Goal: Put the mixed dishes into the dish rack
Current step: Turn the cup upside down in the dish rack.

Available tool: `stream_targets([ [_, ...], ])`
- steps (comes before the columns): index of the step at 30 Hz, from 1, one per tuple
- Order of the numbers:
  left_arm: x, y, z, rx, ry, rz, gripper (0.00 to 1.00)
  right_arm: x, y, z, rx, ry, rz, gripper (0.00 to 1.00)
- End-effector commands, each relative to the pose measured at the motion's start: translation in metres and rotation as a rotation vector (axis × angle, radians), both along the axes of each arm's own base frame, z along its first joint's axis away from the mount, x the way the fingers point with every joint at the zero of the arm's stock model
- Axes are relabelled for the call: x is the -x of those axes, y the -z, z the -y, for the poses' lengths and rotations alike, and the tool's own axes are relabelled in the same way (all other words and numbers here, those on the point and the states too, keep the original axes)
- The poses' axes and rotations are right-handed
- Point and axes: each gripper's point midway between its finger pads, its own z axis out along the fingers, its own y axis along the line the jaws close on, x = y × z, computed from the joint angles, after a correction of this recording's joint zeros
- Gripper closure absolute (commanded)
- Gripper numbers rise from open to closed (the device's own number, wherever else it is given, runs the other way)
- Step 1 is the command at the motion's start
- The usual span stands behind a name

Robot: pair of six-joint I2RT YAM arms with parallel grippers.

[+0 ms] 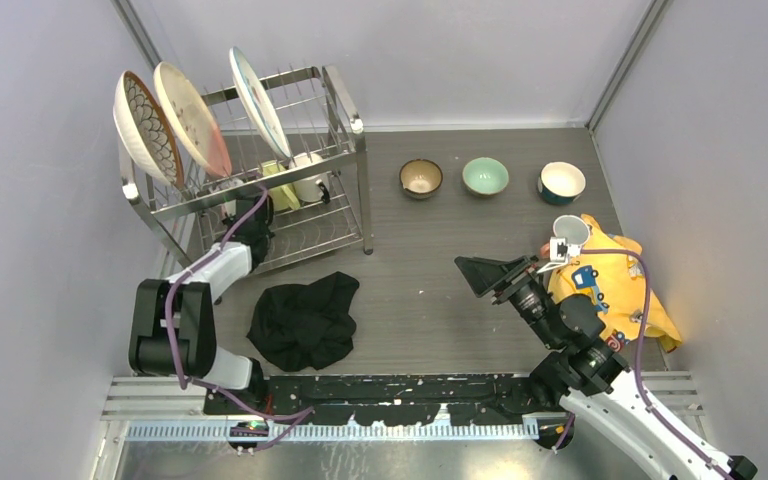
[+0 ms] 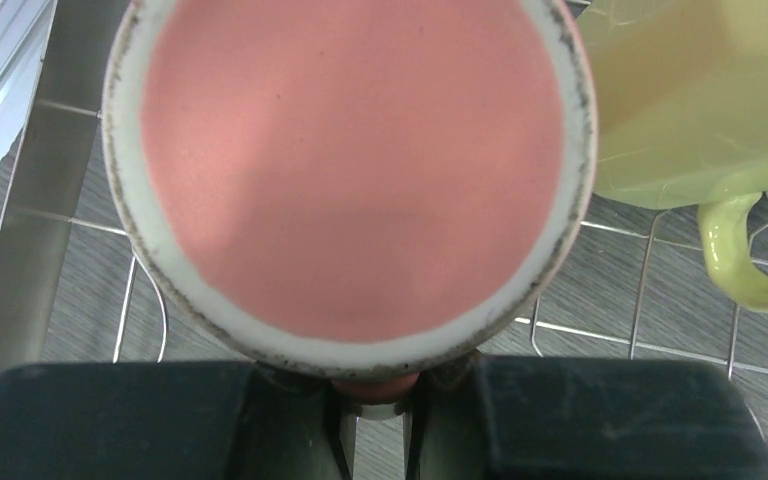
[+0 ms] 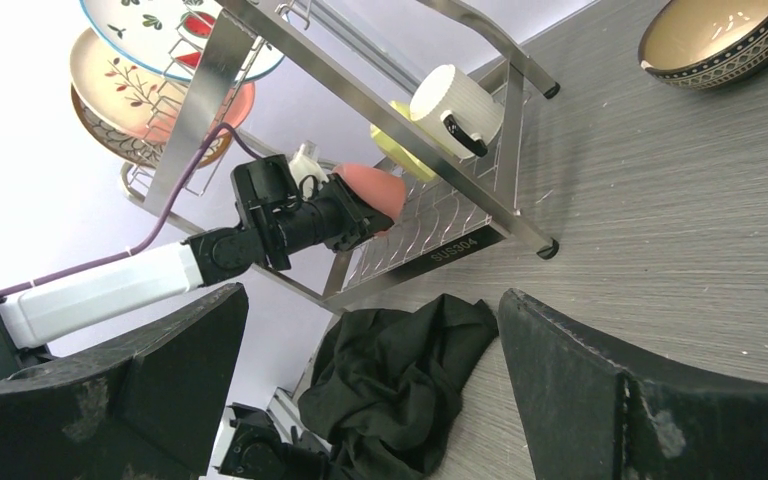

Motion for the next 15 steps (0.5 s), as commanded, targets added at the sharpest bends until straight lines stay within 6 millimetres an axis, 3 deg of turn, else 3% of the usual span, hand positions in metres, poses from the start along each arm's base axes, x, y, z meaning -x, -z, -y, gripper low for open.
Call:
stream_targets([
  [1, -0.025, -0.018, 0.001, 0.044, 0.02, 0.078, 1.0, 0.001, -0.024, 0.012, -0.004, 0.044, 0.058, 0.0],
  [15, -0.05, -0.009, 0.001, 0.08, 0.065, 0.025, 0.96, 0.002, -0.023, 0.02, 0.02, 0.08, 0.07, 0.0],
])
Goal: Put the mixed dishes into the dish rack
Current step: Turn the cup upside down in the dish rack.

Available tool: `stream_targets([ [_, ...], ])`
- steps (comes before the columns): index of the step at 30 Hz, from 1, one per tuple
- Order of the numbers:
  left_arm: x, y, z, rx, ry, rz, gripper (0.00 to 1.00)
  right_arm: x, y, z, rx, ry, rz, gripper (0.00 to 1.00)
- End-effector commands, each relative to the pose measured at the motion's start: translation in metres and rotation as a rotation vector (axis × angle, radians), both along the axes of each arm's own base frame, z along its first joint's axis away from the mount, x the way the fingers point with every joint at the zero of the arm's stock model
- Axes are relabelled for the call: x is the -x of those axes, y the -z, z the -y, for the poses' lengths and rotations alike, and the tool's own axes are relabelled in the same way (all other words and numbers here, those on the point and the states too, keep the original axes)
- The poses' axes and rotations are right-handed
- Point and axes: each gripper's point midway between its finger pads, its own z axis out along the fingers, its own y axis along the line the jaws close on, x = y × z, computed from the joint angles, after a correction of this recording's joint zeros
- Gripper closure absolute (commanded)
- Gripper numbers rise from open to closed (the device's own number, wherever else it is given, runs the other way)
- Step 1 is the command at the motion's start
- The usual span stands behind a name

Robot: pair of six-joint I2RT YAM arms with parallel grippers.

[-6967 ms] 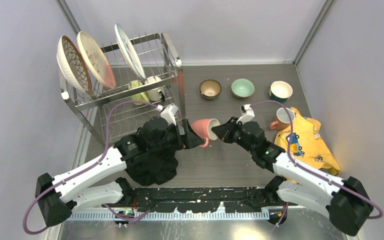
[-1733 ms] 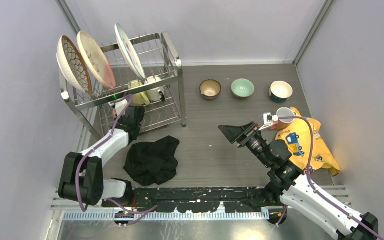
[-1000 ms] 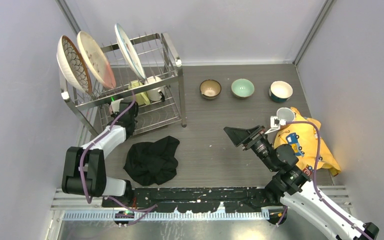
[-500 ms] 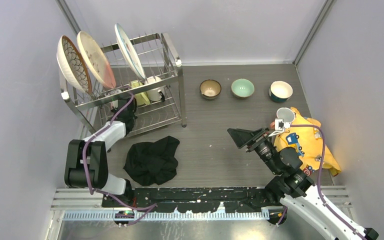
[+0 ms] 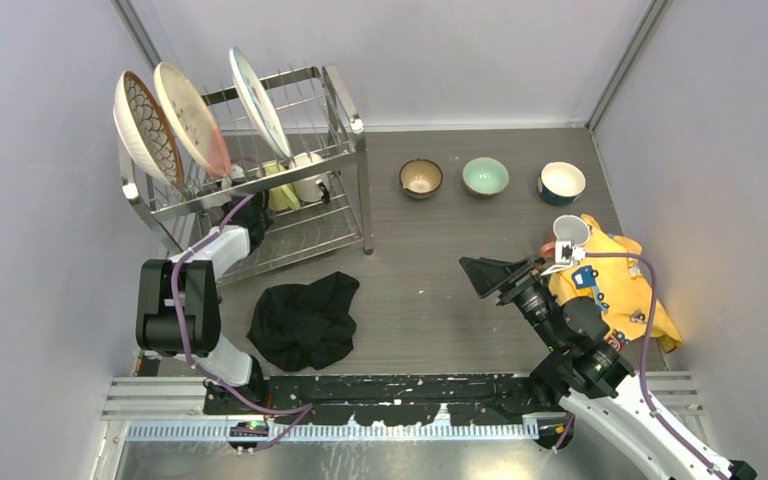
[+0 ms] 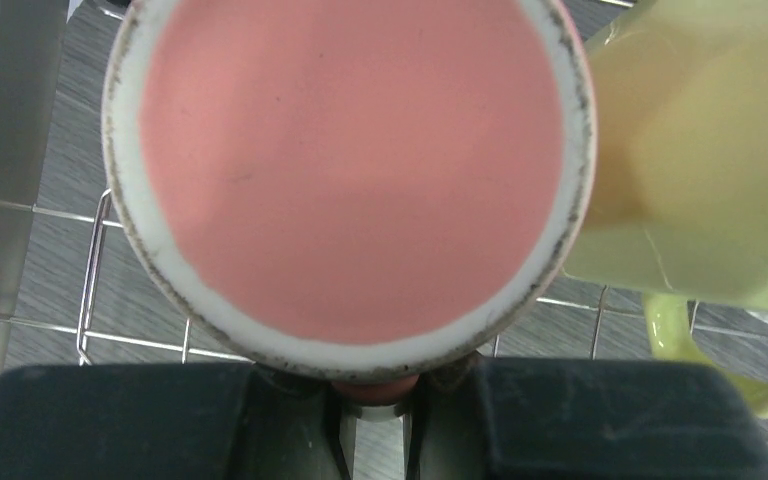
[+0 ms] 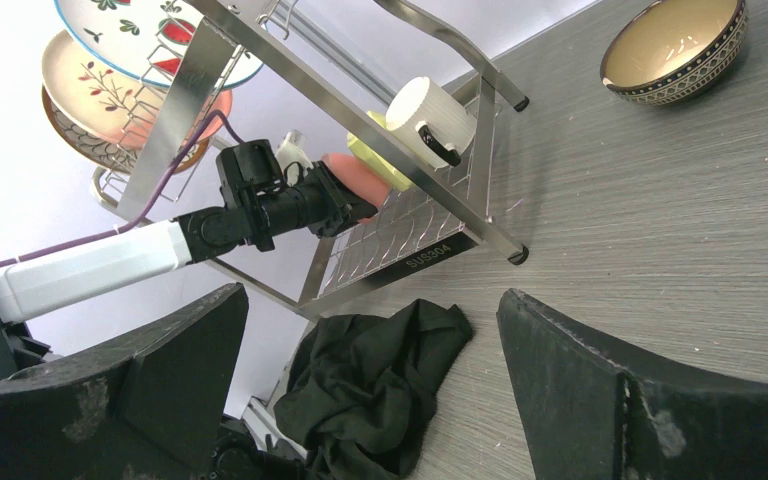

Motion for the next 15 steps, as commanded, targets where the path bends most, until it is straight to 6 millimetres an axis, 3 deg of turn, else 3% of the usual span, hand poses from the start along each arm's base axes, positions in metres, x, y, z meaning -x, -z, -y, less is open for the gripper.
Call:
stream_targets([
  [1, -0.0176, -0.0048, 0.0019, 0.03, 0.022, 0.024, 0.96, 0.0018, -0.0259, 0.0102, -0.021, 0.036, 0.066, 0.0],
  [7, -0.0152, 0.0006, -0.0003, 0.039, 0.023, -0.008, 0.93, 0.0019, -0.02, 0.0133, 0.003, 0.049, 0.051, 0.0],
  [15, -0.0088, 0.0038, 0.0067, 0.068, 0.052, -0.03, 0.73, 0.002, -0.0202, 0.0142, 0.002, 0.052, 0.048, 0.01],
])
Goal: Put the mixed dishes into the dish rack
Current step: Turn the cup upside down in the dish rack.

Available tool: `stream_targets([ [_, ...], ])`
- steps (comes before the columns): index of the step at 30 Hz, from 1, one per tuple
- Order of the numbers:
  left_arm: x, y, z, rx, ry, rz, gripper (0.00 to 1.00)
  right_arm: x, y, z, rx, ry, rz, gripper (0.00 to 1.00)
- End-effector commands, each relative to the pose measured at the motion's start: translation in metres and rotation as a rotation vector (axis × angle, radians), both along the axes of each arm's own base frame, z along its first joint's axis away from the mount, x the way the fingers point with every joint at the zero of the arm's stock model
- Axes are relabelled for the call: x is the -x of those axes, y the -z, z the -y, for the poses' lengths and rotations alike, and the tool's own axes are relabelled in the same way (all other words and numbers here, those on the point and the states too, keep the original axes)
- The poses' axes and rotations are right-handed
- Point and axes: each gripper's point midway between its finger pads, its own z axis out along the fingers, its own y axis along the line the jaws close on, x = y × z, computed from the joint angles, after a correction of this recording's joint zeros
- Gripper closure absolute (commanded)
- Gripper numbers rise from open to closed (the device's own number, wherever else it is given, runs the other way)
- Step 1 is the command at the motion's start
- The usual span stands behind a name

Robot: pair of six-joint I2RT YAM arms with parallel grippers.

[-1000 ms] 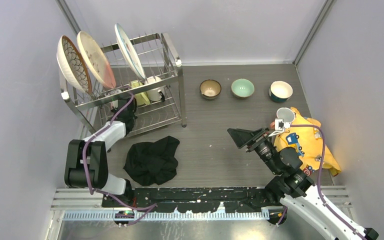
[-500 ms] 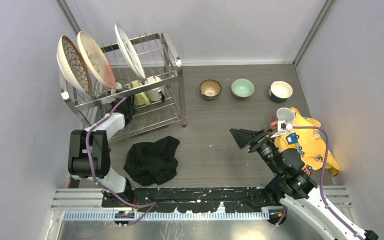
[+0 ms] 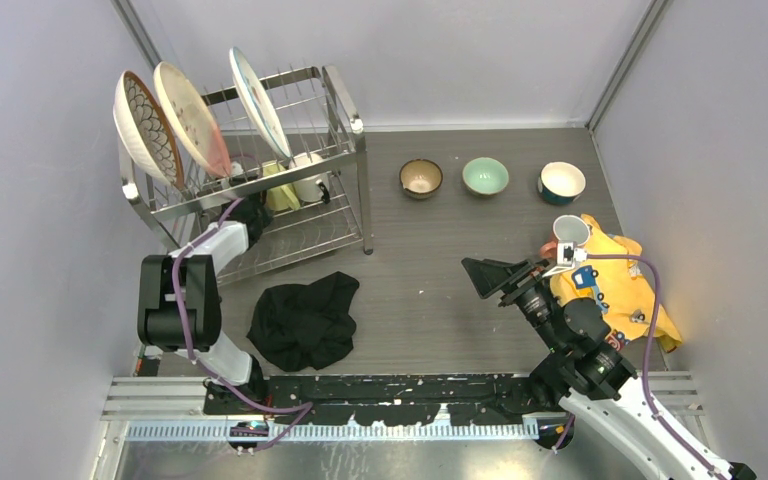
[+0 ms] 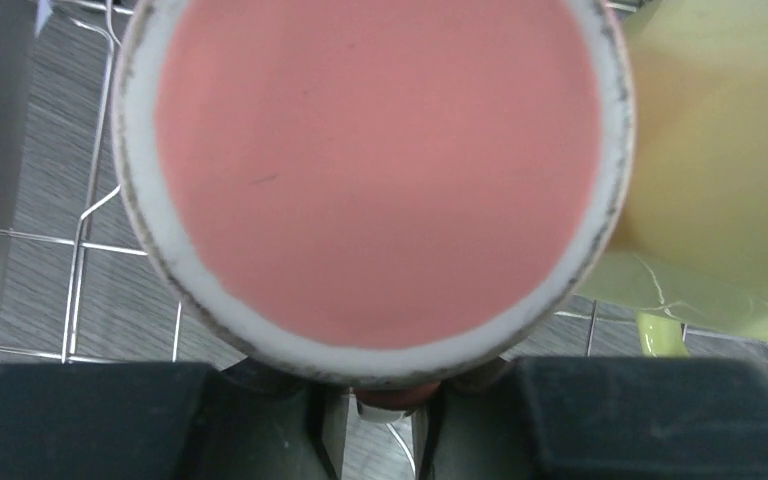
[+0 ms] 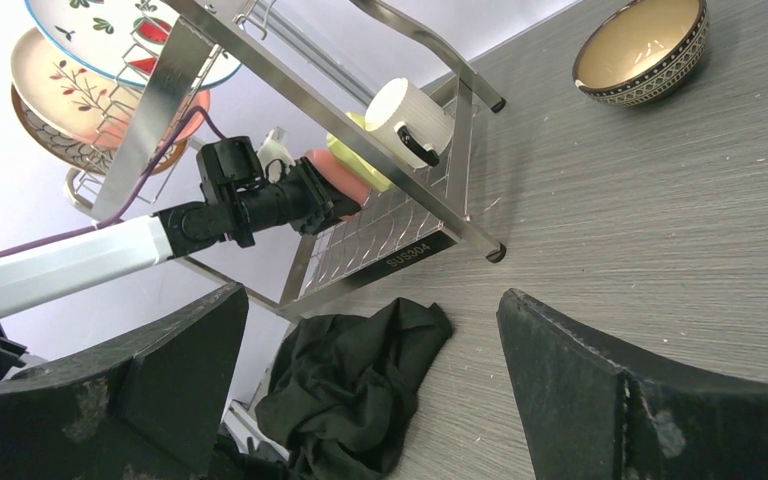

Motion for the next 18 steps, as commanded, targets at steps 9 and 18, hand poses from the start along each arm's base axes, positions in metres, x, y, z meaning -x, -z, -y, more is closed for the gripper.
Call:
stream_targets([
  [9, 0.018, 0.004, 0.015, 0.091, 0.053, -0.024, 0.58, 0.004, -0.027, 0.008, -0.043, 0.018, 0.055, 0.0],
  [18, 0.028, 0.001, 0.019, 0.109, 0.061, -0.014, 0.5, 0.008, -0.03, 0.013, -0.046, 0.022, 0.061, 0.0],
])
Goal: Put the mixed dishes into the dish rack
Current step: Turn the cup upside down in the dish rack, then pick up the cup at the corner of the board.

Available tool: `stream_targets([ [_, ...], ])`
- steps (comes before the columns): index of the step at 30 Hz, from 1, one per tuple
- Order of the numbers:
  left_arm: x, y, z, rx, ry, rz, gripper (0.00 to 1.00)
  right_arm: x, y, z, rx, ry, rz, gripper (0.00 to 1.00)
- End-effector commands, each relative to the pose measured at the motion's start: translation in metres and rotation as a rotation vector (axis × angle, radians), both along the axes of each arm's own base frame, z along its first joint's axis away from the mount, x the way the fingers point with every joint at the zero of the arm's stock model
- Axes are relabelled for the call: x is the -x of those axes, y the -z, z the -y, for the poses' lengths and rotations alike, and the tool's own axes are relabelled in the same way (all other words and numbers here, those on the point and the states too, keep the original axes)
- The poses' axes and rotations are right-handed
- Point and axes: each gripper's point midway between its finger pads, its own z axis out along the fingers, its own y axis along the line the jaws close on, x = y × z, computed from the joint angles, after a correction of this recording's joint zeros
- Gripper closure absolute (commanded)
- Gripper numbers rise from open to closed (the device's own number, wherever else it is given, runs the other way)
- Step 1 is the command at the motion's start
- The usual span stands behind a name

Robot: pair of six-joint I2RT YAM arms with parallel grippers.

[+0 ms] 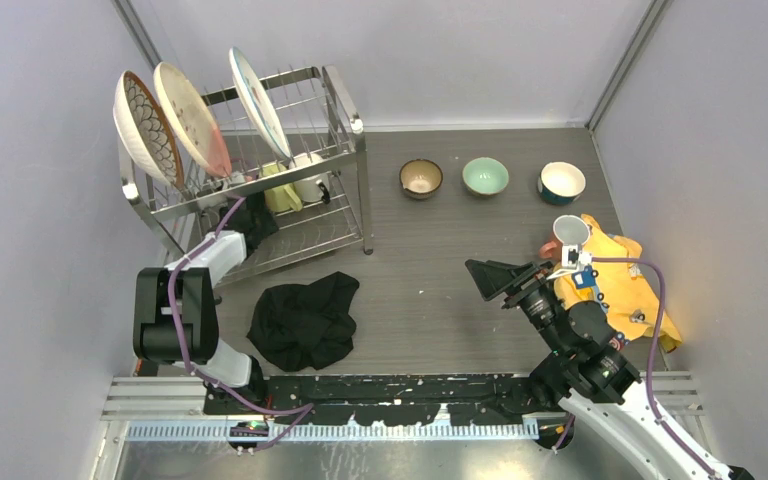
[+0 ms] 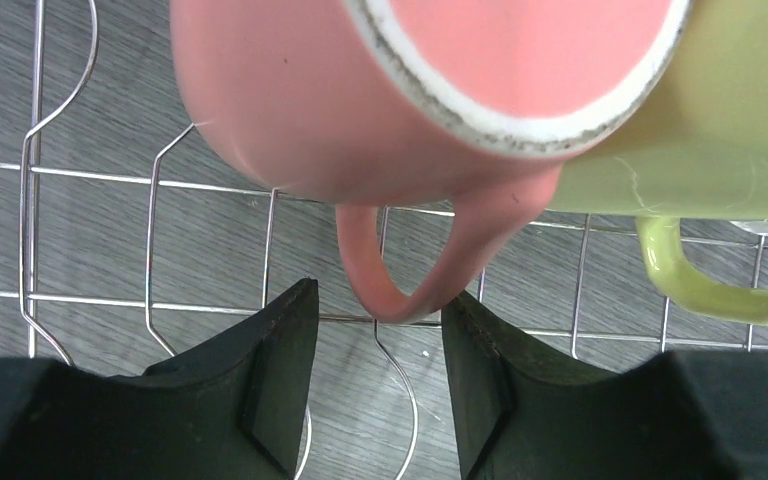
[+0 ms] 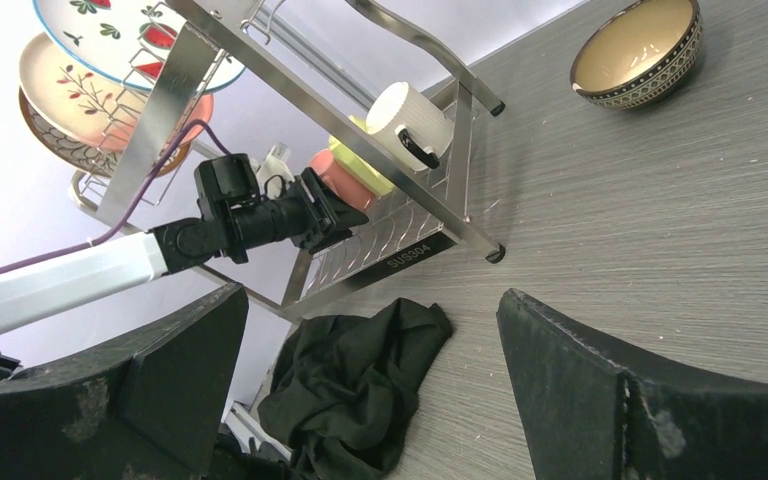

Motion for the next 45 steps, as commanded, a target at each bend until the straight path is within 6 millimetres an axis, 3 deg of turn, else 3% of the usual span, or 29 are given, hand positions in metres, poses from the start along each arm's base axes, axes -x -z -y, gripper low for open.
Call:
stream_targets([
  [1, 0.006, -0.009, 0.003, 0.03, 0.001, 0.02, 0.5, 0.005, -0.028, 0.008, -0.043, 0.018, 0.06, 0.0],
  [22, 0.039, -0.013, 0.017, 0.133, -0.006, 0.001, 0.48, 0.008, -0.029, 0.012, -0.054, 0.022, 0.064, 0.01],
  [34, 0.039, -0.045, 0.05, 0.356, 0.011, 0.112, 0.52, 0.007, -0.028, 0.013, -0.051, 0.029, 0.064, 0.0],
  [45, 0.061, -0.055, 0.083, 0.565, 0.059, 0.104, 0.55, 0.01, -0.027, 0.019, -0.04, 0.044, 0.066, 0.0],
])
